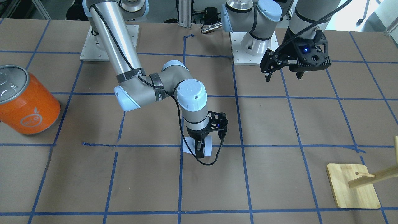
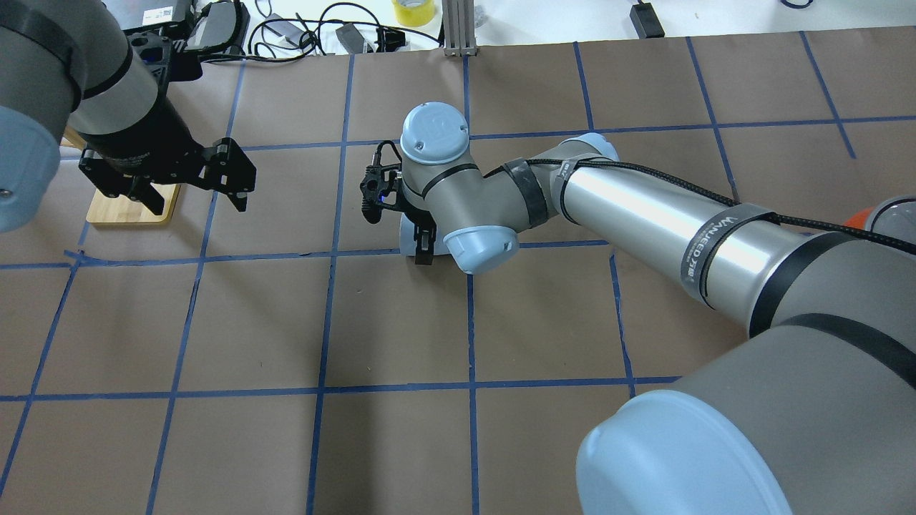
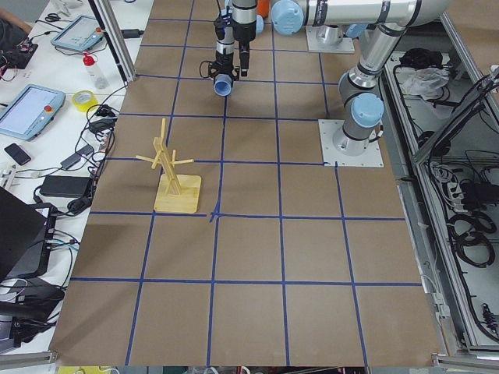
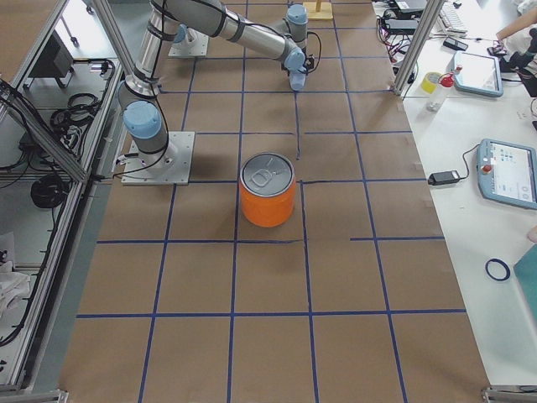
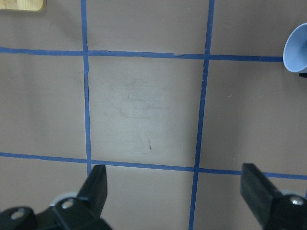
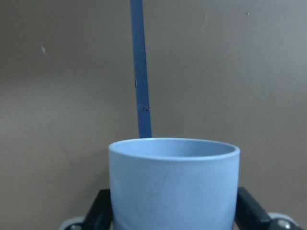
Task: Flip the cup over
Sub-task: 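Lower the white cup and lay it on its side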
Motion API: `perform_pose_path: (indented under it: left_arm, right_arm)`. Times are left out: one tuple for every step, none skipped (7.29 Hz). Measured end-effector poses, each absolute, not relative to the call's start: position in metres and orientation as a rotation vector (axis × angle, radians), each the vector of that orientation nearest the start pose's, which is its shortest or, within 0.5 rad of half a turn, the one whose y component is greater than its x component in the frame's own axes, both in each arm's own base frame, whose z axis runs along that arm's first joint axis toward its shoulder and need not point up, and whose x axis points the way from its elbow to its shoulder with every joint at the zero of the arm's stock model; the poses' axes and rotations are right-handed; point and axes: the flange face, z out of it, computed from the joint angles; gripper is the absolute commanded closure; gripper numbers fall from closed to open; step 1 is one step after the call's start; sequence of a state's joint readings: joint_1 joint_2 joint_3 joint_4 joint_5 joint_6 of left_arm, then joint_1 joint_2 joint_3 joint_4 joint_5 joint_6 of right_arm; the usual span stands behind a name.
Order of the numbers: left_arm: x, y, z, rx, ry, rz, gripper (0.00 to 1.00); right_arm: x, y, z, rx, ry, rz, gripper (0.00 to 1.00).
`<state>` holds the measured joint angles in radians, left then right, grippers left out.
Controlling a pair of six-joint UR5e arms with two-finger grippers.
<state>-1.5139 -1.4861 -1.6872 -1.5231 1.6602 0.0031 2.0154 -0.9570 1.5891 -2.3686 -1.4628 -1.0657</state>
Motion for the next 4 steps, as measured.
perform_pose_path:
  left_arm:
    - [-0.098, -0.464, 0.476, -0.083, 3.053, -0.021, 0.0]
    - [-0.099, -0.463, 0.476, -0.083, 3.053, -0.022, 0.0]
    - [-0.098, -0.463, 0.476, -0.084, 3.05, -0.02, 0.0]
    - [-0.098, -0.463, 0.475, -0.086, 3.046, -0.011, 0.0]
  right_arm:
    - [0.42, -0.549, 0.198, -2.105, 2.232, -0.298, 0.0]
    - [0.418, -0.551, 0.201, -2.096, 2.237, -0.304, 0.0]
    - [0.413, -0.554, 0.209, -2.082, 2.244, -0.308, 0.0]
    - [0.406, -0.555, 0.225, -2.057, 2.25, -0.298, 0.0]
